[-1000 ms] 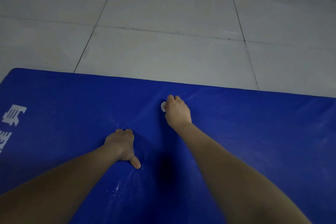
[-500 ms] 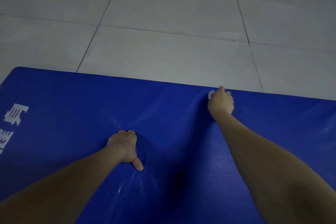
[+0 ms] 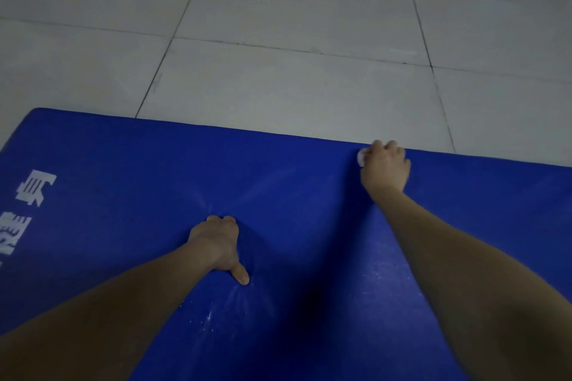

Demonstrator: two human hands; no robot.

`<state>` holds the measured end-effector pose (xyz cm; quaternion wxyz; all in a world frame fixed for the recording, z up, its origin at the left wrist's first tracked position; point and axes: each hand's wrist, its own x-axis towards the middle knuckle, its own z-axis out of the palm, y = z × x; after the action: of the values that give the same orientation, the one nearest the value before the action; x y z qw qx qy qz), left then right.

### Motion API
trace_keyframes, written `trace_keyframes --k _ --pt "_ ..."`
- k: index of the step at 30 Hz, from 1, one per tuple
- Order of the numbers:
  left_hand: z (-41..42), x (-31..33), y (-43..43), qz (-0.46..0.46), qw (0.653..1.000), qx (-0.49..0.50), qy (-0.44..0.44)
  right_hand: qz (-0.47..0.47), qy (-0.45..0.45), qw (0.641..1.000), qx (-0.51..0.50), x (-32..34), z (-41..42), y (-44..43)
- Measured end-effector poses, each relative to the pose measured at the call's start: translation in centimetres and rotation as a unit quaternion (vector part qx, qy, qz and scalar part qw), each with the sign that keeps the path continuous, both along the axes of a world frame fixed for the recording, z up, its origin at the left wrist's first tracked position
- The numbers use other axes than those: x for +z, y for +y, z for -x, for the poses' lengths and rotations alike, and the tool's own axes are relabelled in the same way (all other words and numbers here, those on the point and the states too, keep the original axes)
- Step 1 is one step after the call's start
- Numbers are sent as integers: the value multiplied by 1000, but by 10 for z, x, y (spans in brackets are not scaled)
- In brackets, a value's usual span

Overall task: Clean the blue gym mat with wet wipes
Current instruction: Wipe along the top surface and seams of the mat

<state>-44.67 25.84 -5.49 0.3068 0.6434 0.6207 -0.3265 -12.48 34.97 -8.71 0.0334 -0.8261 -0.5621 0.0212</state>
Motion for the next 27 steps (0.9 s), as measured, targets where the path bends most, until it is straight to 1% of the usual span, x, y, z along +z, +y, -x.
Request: trace_keyframes --k 1,3,5,7,8,10,11,12,13,14,15,16,17,18,19,20,21,23,25,27 --pt "0 -1 1 0 1000 2 -2 -1 4 999 -38 -1 -4 1" --pt "1 -1 1 0 1000 3 -2 -2 6 997 -78 -1 6 4" --pt "1 -1 0 0 1000 1 1 -12 19 998 -67 -1 33 11" --pt "2 -1 0 0 1000 3 1 -29 67 997 5 -3 64 14" --pt "1 -1 0 -1 1000 5 1 -34 110 992 56 -5 77 14" --pt "1 -1 0 -4 1000 7 -1 -18 214 964 158 -1 91 10" --pt "1 -1 0 -4 1000 10 -2 -14 264 945 191 3 91 6" --pt "1 0 0 -3 1000 13 -3 -26 299 933 199 9 87 0" --pt "0 0 0 -3 1000 14 -5 -55 308 930 193 14 78 -7" --pt "-1 0 0 -3 1000 15 -6 -87 290 935 182 18 68 -16" --pt "-1 0 0 -3 1000 15 -9 -110 259 945 165 20 56 -27" --pt "-2 1 0 -1 1000 15 -9 -108 223 959 137 21 45 -40" --pt "-2 3 -1 2 1000 12 -5 -69 201 972 101 23 36 -53" --pt "-2 5 -1 3 1000 7 -1 10 191 980 61 24 30 -65" --pt "-2 7 0 2 1000 3 2 115 178 977 32 24 26 -73" --pt "-2 9 -1 1 1000 2 3 210 162 964 25 24 23 -80" --pt "-3 12 -1 -1 1000 -1 5 271 143 951 33 24 23 -82" --pt "-3 12 -1 -5 1000 -2 2 325 127 936 48 27 23 -75" --pt "-3 13 -1 13 1000 -6 6 362 137 921 44 31 26 -62" --pt "-8 20 8 28 997 -64 35 403 134 905 38 33 26 -50"
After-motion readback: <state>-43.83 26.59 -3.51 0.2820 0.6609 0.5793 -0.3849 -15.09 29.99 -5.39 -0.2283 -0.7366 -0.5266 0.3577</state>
